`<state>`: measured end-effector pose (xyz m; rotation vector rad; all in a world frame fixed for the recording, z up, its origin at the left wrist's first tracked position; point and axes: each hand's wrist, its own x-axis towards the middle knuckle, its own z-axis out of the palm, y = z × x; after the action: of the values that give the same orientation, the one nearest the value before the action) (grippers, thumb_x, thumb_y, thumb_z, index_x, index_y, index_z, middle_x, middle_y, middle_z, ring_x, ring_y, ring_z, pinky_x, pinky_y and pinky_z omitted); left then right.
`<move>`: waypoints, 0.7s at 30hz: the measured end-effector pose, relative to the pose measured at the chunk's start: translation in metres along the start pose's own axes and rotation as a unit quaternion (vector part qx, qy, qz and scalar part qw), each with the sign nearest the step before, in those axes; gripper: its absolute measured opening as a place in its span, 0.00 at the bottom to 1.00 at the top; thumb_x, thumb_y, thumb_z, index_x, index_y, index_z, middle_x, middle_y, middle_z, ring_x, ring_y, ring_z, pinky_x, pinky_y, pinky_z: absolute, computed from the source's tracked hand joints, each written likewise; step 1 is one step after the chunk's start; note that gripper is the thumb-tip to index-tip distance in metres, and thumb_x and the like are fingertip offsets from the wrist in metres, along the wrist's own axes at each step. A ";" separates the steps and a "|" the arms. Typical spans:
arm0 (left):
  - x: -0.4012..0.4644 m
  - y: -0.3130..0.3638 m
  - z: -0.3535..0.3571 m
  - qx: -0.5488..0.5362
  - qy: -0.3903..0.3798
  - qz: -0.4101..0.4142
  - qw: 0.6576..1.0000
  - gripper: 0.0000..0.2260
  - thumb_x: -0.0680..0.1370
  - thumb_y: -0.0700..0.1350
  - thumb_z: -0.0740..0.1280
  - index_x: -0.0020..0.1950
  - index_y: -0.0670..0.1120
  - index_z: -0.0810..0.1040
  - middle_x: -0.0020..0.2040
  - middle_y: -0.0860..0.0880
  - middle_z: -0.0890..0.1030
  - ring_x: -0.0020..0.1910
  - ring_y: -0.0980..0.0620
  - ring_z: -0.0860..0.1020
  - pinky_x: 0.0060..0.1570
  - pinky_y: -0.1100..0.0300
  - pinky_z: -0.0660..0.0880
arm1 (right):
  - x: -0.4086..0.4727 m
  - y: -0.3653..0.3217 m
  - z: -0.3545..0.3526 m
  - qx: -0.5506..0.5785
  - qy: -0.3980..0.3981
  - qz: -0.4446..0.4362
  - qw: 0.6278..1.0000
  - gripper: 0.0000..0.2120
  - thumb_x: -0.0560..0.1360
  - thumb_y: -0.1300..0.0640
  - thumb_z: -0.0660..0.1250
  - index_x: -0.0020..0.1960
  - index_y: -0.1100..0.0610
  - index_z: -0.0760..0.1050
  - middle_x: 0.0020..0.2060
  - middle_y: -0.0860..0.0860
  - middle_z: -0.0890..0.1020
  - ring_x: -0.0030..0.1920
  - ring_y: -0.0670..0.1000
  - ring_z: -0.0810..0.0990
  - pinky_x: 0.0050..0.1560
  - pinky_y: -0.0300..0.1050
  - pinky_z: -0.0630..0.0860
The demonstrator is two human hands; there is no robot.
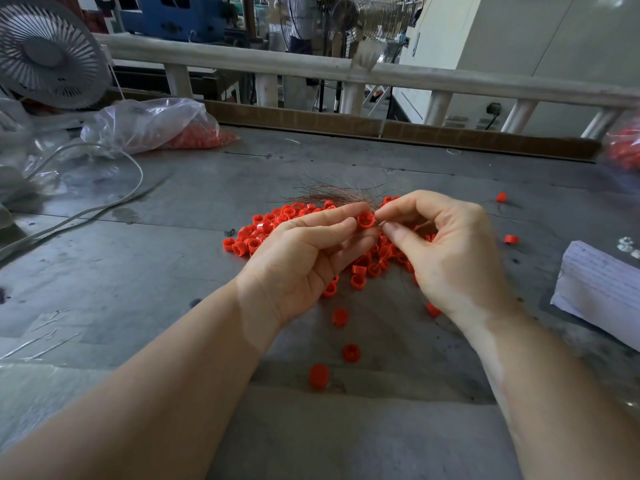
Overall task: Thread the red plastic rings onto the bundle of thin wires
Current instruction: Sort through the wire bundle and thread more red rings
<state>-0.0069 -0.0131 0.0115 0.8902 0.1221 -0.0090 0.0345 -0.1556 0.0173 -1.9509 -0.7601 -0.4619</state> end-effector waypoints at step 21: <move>-0.003 -0.002 0.006 0.019 0.003 0.026 0.999 0.10 0.75 0.28 0.59 0.46 0.37 0.79 0.34 0.43 0.83 0.32 0.53 0.82 0.36 0.65 0.80 | 0.001 -0.002 0.001 0.115 -0.016 0.052 0.992 0.13 0.71 0.70 0.70 0.39 0.52 0.79 0.32 0.46 0.82 0.34 0.40 0.79 0.38 0.30 0.73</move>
<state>-0.0096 -0.0187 0.0139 0.9305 0.1040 0.0396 0.0340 -0.1540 0.0182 -1.7753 -0.6972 -0.2673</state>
